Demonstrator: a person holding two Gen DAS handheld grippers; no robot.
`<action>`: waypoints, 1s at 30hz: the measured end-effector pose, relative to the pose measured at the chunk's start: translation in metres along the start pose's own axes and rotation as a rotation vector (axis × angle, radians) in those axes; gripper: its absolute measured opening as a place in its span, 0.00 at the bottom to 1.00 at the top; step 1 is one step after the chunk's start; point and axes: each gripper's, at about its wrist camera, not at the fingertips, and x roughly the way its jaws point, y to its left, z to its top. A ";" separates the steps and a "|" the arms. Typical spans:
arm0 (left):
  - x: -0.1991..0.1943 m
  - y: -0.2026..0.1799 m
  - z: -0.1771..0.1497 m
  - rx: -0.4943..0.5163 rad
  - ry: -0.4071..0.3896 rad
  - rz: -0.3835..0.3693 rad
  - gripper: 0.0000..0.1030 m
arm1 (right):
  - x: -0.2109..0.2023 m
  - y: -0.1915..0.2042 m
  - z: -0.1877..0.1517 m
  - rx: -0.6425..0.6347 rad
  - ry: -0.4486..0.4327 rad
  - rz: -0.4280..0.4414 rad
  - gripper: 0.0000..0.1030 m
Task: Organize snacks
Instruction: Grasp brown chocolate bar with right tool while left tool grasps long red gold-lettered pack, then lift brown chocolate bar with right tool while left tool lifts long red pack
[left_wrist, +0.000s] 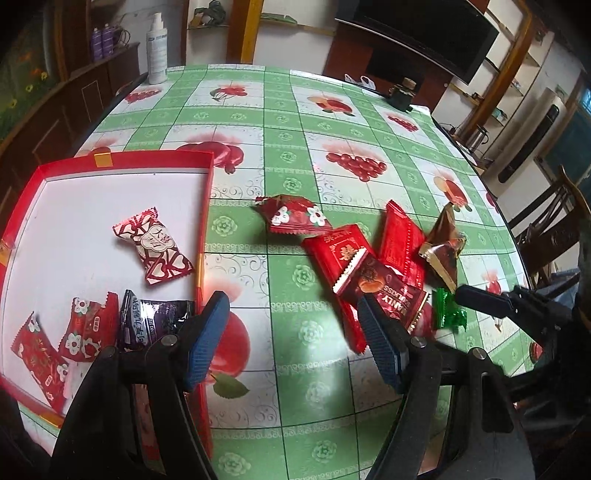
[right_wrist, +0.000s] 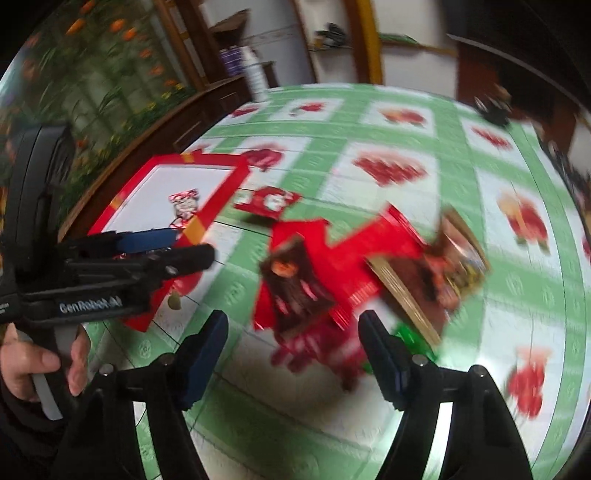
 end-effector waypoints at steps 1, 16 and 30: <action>0.000 0.001 0.000 -0.002 -0.001 0.004 0.70 | 0.005 0.005 0.004 -0.025 0.002 0.001 0.71; 0.017 -0.018 0.003 0.051 0.019 0.011 0.70 | 0.042 -0.062 0.005 0.138 0.046 -0.085 0.22; 0.068 -0.069 0.018 0.091 0.057 0.155 0.70 | 0.031 -0.083 -0.006 0.174 0.037 -0.073 0.22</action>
